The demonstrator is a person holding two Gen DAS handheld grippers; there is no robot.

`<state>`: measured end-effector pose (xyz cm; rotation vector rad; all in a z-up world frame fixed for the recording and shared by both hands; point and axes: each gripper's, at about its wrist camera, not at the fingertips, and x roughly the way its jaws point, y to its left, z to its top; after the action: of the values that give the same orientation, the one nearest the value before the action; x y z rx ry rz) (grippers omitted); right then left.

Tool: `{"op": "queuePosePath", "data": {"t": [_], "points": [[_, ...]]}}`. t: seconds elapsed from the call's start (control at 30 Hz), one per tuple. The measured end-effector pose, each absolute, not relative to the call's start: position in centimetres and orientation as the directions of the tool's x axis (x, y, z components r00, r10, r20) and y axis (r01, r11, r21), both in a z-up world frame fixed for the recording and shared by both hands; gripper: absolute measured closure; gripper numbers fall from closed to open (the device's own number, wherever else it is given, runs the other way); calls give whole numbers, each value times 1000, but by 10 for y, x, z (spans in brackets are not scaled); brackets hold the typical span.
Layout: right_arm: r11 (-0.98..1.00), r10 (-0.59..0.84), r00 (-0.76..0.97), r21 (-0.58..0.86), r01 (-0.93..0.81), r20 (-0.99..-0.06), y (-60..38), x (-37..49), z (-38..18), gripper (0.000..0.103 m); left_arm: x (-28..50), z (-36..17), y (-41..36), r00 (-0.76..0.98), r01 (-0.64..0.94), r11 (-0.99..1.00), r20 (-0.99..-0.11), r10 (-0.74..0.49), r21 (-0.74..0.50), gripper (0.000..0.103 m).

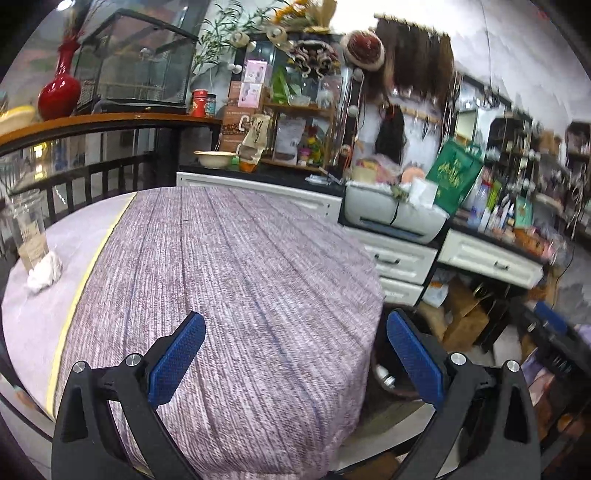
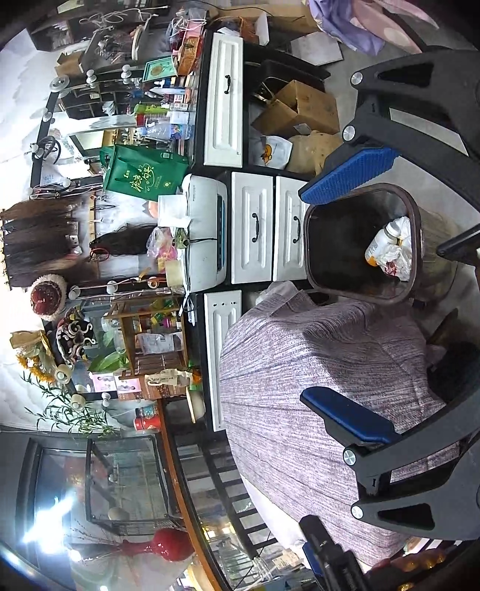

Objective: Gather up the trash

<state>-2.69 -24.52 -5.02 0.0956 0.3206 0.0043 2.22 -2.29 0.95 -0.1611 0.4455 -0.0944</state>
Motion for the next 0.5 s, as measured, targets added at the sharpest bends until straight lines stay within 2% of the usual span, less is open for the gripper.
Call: {"op": "queuePosePath", "data": {"t": [0.1, 0.17, 0.3, 0.5], "points": [[995, 8, 955, 102, 23, -296, -246, -34, -54, 6, 17, 12, -25, 908, 74, 980, -395, -142, -182, 6], [995, 8, 964, 97, 19, -266, -246, -35, -56, 6, 13, 12, -30, 919, 79, 987, -373, -128, -143, 6], [997, 9, 965, 80, 12, -262, -246, -30, -61, 6, 16, 9, -36, 923, 67, 995, -374, -89, -70, 5], [999, -12, 975, 35, 20, -221, -247, -30, -62, 6, 20, 7, -23, 919, 53, 993, -383, -91, -109, 6]]}}
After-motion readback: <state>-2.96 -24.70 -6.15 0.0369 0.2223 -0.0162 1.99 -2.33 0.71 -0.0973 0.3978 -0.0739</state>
